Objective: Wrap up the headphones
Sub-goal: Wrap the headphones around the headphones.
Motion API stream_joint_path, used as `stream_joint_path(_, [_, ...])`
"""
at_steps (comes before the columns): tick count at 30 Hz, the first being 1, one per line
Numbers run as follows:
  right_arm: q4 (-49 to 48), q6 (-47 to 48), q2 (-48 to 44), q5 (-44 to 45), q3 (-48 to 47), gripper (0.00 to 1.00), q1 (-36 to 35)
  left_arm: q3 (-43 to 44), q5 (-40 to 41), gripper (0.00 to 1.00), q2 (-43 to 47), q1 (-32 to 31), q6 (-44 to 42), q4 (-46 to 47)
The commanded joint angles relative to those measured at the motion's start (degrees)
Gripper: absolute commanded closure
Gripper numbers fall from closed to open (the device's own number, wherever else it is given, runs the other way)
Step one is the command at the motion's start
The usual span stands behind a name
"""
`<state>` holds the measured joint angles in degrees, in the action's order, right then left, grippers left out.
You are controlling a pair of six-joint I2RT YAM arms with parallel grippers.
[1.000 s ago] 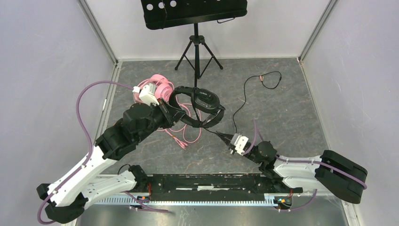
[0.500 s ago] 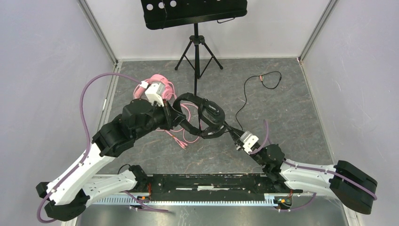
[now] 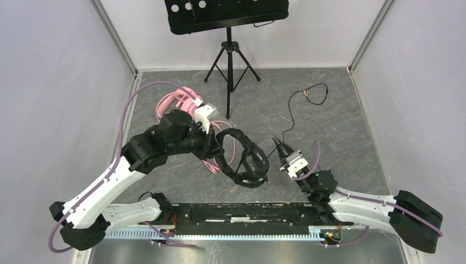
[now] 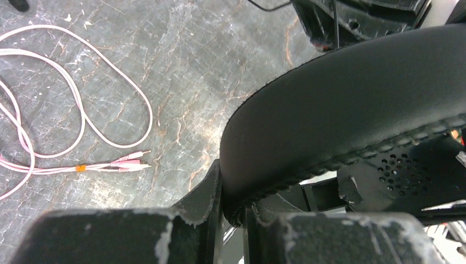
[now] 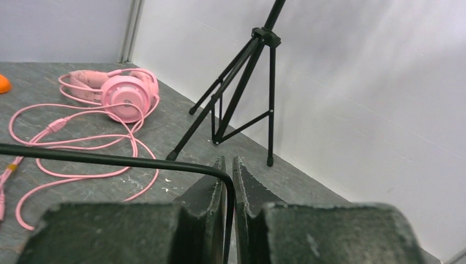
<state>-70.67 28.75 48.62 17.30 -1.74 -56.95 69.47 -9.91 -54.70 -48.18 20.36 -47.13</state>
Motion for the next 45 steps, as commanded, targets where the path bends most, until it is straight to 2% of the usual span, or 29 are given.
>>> stream_joint_path(1, [-3.6,2.9,0.5,5.2,-1.9,0.87,0.7,2.5,-7.2,0.98,-0.9,-0.2,-8.3,-3.4])
stream_joint_path(6, [-6.6,5.6,1.9,7.0,-2.5,0.86,0.9,2.7,-7.7,0.98,-2.9,-0.2,-10.4,-5.0])
stream_joint_path(15, [-3.9,6.2,2.6,3.9,-4.4,0.86,1.4,1.9,-4.6,0.98,-5.5,-0.2,-14.4,-6.9])
stream_joint_path(18, [4.1,4.2,1.6,2.1,-6.7,0.89,1.5,1.9,-1.3,0.98,-6.5,-0.2,-15.9,-7.8])
stream_joint_path(22, [23.8,-0.3,1.6,-1.3,-14.5,0.91,1.8,1.4,6.5,0.98,-6.6,-0.3,-18.2,-7.4])
stream_joint_path(28, [42.0,-6.0,3.0,-6.3,-22.8,0.95,1.8,-0.2,18.5,0.98,-6.6,-0.4,-22.3,-5.3])
stream_joint_path(34, [58.2,-17.9,1.7,-12.0,-30.8,0.96,1.9,-1.9,29.5,0.98,-6.4,-0.5,-23.9,-2.3])
stream_joint_path(39, [66.6,-25.9,2.2,-17.1,-36.7,0.94,1.8,-3.2,32.2,0.98,-6.8,-0.8,-26.8,0.3])
stream_joint_path(45, [68.7,-32.7,1.2,-25.4,-38.9,0.94,1.8,-5.3,37.6,0.98,-6.4,-1.0,-29.0,4.0])
